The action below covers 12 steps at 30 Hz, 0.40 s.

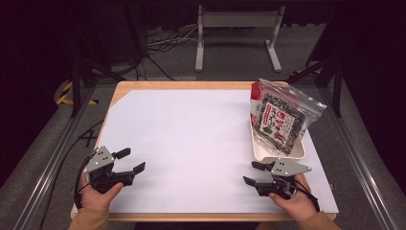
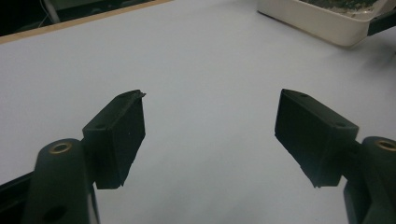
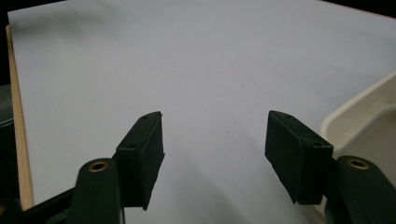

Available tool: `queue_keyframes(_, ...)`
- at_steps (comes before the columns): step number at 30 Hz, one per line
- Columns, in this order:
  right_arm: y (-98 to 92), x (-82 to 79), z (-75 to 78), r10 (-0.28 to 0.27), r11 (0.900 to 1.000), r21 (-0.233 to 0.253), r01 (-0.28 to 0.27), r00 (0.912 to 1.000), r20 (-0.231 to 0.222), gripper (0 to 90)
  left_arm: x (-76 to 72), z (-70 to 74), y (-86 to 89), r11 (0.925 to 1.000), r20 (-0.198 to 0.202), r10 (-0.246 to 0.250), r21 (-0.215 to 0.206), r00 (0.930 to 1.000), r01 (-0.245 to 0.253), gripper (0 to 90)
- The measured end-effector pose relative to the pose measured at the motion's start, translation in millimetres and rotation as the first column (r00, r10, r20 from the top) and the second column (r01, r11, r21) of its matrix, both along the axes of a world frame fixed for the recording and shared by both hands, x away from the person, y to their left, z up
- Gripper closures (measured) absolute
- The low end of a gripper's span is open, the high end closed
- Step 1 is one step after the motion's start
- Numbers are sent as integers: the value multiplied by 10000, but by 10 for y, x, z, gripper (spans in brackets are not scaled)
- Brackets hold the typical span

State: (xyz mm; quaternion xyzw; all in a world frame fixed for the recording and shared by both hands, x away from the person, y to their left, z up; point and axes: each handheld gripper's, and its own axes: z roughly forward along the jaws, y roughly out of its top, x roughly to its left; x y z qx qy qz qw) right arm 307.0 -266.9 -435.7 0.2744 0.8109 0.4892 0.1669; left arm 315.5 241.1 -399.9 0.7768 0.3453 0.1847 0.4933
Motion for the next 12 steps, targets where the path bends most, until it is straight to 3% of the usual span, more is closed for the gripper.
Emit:
queue_keyframes(3,-4,16,-40,-141,9997,-202,140,9999,-16,367,4,-6,0,10000,-9,16,68,10000,-16,249)
queue_keyframes(8,-18,26,-87,-521,9985,182,521,9986,-13,338,12,-19,4,10000,-24,52,65,10000,-52,244)
queue_keyframes(12,-24,18,-83,-570,9981,222,567,9983,148,337,15,-24,3,9999,-2,48,105,10000,-48,240)
